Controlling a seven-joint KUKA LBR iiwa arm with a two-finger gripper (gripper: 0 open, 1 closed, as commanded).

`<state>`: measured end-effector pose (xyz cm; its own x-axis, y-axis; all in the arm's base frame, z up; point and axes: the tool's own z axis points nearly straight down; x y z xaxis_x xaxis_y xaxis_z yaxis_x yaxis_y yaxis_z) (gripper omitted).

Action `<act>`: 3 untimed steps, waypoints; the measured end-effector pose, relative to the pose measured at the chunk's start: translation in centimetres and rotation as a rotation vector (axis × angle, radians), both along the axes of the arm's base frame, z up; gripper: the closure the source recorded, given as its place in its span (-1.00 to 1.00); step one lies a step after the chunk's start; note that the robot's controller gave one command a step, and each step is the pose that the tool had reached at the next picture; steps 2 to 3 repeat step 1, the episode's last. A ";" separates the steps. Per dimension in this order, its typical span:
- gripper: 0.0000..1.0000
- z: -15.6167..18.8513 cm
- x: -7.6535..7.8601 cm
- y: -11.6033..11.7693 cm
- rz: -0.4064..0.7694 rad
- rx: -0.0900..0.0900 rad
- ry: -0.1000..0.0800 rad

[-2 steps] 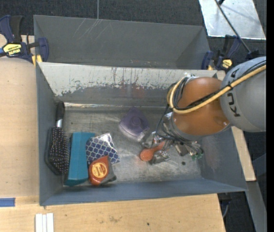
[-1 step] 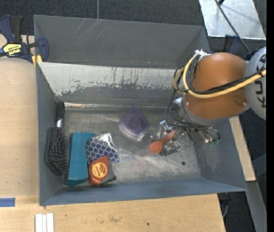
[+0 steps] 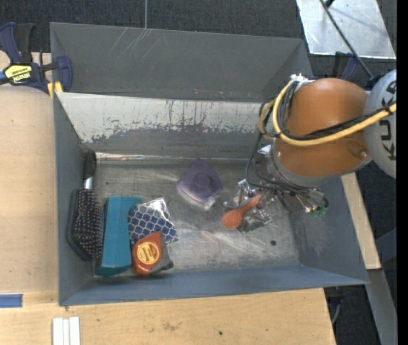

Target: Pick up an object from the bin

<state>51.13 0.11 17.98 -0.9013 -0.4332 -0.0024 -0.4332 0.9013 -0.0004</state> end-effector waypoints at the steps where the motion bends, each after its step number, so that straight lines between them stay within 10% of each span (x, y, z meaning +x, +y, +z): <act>1: 1.00 5.2 -0.2 0.2 0.015 0.000 0.005; 3: 1.00 5.2 -0.2 0.2 0.015 0.000 0.005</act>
Offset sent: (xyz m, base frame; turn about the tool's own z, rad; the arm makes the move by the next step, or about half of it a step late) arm 0.0051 -0.0063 0.1129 -0.0063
